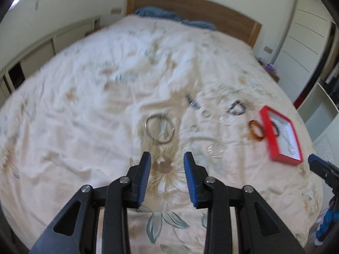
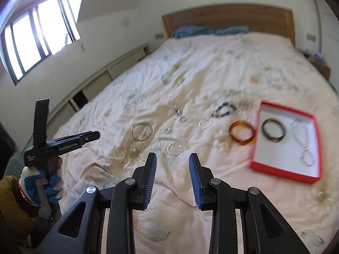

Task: Organize jewelry
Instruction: 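Move both open grippers back over the remaining jewelry, then grasp the large silver hoop bangle with the left gripper while the right grasps the twisted silver bracelet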

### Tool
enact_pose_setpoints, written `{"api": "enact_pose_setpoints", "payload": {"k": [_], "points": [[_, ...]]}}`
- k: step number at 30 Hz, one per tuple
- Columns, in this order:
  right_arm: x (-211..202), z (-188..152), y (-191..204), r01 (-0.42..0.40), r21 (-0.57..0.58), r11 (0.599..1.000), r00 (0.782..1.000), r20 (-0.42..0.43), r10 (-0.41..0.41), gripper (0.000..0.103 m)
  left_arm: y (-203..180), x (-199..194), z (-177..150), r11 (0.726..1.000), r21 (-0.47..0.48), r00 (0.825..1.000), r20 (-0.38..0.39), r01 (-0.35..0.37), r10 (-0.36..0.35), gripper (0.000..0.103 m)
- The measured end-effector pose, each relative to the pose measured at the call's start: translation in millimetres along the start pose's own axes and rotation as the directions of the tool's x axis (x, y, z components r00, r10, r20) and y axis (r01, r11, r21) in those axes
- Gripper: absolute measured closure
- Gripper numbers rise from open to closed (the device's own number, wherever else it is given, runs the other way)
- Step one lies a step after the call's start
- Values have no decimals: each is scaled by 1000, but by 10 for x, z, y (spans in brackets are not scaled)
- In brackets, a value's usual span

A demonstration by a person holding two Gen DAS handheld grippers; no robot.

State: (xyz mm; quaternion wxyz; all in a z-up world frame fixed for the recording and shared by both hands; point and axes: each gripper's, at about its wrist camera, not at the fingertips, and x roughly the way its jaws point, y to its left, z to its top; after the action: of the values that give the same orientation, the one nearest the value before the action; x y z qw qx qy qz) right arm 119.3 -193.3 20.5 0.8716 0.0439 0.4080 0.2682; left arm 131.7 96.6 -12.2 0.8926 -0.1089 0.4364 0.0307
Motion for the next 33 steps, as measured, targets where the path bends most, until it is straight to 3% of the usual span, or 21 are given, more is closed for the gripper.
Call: {"api": "enact_pose_setpoints", "payload": {"k": [8, 16, 19, 22, 25, 33], "points": [[1095, 37, -192, -69, 3, 998, 989, -132, 68, 71, 265, 846, 142, 995, -102, 997, -74, -21, 13, 73], [1750, 138, -237, -120, -23, 992, 976, -188, 114, 71, 342, 1372, 347, 991, -109, 992, -104, -80, 69, 73], [1924, 145, -221, -123, -50, 991, 971, -211, 110, 71, 421, 1525, 353, 987, -119, 986, -137, -109, 92, 74], [2072, 152, -200, -114, -77, 991, 969, -229, 93, 71, 501, 1661, 336, 985, -143, 982, -177, -98, 72, 75], [2245, 108, -191, -83, -108, 991, 964, -262, 53, 72, 445, 1757, 331, 987, -105, 975, -200, -123, 100, 75], [2445, -19, -227, -59, -106, 993, 963, -268, 29, 87, 344, 1815, 269, 987, -61, 978, -157, -151, 140, 75]]}}
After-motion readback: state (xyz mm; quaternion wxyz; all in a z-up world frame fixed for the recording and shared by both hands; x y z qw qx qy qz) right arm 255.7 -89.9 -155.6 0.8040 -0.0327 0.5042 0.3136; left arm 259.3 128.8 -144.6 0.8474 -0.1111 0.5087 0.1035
